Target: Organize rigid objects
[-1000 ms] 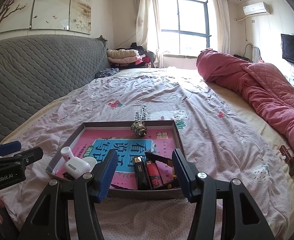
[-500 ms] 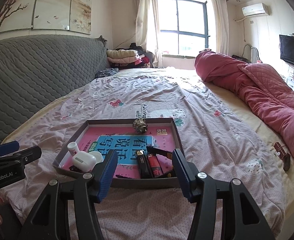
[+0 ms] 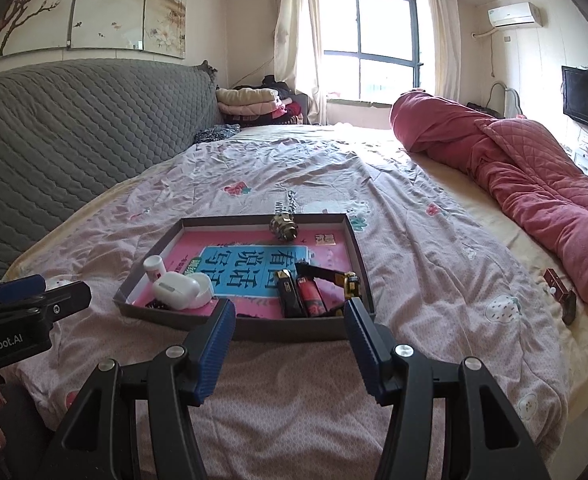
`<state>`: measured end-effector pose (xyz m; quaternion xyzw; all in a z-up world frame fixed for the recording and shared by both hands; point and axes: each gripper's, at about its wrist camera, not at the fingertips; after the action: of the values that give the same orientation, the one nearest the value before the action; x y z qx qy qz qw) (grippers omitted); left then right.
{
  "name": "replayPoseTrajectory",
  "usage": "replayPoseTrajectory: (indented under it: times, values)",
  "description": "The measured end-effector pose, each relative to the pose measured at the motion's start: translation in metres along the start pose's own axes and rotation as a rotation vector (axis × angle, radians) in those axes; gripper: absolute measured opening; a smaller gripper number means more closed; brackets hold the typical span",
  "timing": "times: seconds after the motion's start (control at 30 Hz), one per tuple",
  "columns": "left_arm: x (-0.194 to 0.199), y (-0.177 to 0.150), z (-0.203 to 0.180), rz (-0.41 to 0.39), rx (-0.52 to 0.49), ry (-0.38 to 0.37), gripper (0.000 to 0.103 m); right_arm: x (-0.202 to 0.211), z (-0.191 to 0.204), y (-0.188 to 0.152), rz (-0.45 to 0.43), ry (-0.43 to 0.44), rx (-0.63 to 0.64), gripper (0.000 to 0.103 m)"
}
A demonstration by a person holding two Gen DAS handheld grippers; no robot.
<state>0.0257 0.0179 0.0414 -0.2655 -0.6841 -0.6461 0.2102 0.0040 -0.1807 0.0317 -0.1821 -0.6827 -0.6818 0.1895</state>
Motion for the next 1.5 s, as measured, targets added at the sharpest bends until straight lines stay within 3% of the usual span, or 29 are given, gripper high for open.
replayPoseTrajectory:
  times: [0.33, 1.5]
  values:
    - [0.003, -0.013, -0.006, 0.015, -0.024, 0.044, 0.076, 0.005, -0.003, -0.017, 0.045, 0.002, -0.045, 0.056]
    - [-0.006, -0.046, -0.009, 0.073, -0.058, 0.056, 0.076, 0.007, 0.002, -0.05, 0.144, 0.008, -0.05, 0.056]
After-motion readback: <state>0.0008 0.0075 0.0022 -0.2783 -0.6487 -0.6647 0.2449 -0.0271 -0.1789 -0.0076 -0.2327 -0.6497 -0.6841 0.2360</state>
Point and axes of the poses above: each gripper's, at about its wrist camera, not at the fingertips, and x roughly against the way its jaws point, z to its left, y to its top, and after that the axes turned 4 degrees about -z, right-handed
